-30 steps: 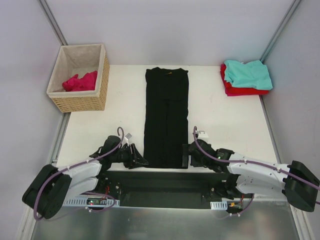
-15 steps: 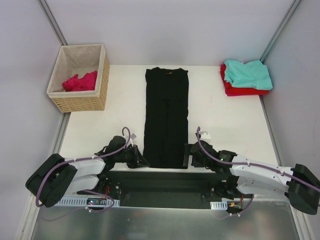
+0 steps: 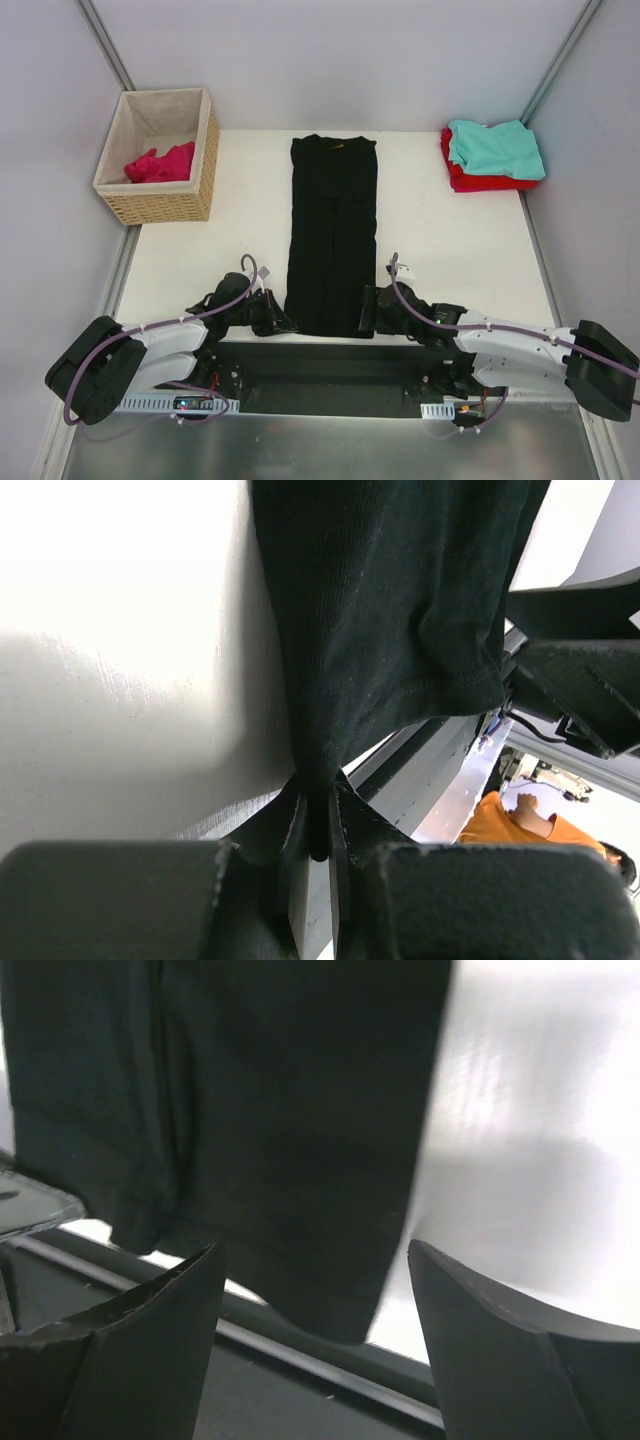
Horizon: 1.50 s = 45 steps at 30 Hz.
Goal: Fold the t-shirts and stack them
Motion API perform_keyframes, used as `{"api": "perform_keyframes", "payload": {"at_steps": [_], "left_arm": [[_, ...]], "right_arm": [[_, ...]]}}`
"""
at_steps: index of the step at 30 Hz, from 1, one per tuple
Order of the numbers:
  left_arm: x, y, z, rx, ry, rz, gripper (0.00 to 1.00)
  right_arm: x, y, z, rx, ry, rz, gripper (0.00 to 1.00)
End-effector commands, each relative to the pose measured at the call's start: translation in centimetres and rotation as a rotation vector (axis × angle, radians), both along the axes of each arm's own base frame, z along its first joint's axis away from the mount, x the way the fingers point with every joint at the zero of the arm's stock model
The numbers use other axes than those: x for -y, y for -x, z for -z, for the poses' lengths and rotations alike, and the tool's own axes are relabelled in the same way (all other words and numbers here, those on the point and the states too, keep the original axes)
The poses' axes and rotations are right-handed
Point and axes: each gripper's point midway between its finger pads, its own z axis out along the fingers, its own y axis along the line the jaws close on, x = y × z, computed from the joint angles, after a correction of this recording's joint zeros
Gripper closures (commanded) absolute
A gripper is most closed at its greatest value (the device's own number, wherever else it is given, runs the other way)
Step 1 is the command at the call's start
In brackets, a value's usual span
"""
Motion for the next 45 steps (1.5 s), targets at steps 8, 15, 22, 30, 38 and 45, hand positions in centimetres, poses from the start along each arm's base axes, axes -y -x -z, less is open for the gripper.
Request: {"api": "perform_keyframes", "payload": {"at_steps": [8,15,22,30,38,45], "left_arm": [[-0.9,0.4,1.4,-0.009,-0.072,-0.003,0.95],[-0.7,0.1,1.3,-0.007,-0.076,-0.001,0.95],[-0.6,0.0,1.3,-0.012,-0.077,0.004,0.96],[-0.8,0.1,1.5,-0.018,-0.084,-0.006,0.96],[-0.8,0.1,1.6,-0.022,-0.088,-0.008,0.96],[-0.8,0.0,1.4,-0.016,-0.084,-0.01,0.97]], "right_arm": [[3.2,4.2,3.3,-0.172,0.054,0.039,0.28],[5.2,4.7,3.6,-0.167,0.046,0.097,0.32],[5.0,4.3,4.0,-0.158,0.072,0.097,0.41],[4.8,4.1,4.2,-0.153,0.081,0.097,0.56],[5.3,4.1,4.3,-0.151,0.087,0.116,0.75],[5.4,3.9,4.3,-0.15,0.105,0.123,0.99]]}}
